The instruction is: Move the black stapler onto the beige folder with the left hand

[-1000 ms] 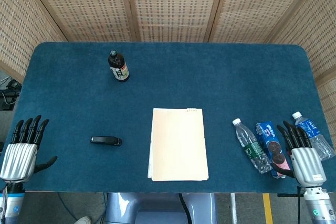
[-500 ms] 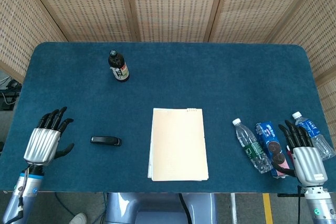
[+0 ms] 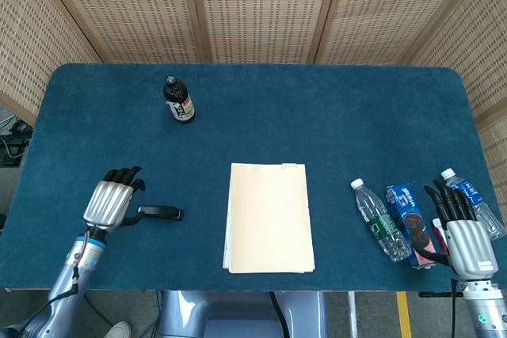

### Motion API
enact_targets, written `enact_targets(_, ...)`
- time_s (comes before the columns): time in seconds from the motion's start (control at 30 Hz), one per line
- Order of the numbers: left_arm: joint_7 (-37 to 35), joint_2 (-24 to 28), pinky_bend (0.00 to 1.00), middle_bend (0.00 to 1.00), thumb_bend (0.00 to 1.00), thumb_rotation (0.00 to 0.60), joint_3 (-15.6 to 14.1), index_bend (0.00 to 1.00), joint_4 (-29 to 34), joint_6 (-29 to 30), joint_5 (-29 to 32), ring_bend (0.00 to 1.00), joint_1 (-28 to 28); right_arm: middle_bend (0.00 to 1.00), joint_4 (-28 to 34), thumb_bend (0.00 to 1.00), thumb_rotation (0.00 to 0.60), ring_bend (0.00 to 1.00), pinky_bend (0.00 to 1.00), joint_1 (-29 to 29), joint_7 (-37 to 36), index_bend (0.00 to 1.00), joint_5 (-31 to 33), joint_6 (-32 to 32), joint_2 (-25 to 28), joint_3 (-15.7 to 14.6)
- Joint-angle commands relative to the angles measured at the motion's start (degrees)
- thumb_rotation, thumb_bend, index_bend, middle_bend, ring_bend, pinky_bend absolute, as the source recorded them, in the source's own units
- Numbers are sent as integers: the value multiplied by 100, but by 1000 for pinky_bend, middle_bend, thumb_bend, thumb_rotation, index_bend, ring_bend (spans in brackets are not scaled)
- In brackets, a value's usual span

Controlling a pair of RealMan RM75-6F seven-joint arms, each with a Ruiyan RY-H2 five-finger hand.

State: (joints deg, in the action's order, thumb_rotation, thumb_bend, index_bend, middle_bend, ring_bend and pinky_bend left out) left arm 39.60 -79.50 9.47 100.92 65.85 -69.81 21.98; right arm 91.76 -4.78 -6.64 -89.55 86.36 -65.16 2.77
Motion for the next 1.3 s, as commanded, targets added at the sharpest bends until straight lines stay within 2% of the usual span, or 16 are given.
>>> enact_targets(0.03,204,-205,214,196,263,600,14,423,-136,-113,260,202,161,0,1,137,600,0,0,2,-24,53,4,2,7,2)
enact_targets(0.33,541,-617,214,197,264,600,-87,426,-400,-179,836,203,390,0,12,138,600,0,0,5,-105,53,32,-2,37,18)
enact_targets(0.97,697,-1145,226,201,283,600,-333,452,-835,-108,1222,212,624,0,19,138,600,0,0,7,-189,53,42,-1,49,28)
enact_targets(1.03,724,-1212,254,228,331,600,-347,478,-916,-115,1273,238,654,0,22,138,600,0,0,6,-201,53,43,-1,53,31)
enact_targets(1.13,694,-1341,380,363,472,600,-357,610,-1041,-71,1275,360,682,0,22,138,600,0,0,8,-213,53,37,1,59,28)
enact_targets(1.2,596,-1465,465,467,541,600,-366,720,-1186,54,1102,447,680,0,22,137,600,0,0,8,-216,53,37,0,59,29)
enact_targets(1.3,368,-1659,513,534,590,600,-405,793,-1436,271,713,508,670,0,23,138,600,0,0,9,-224,54,39,1,63,30)
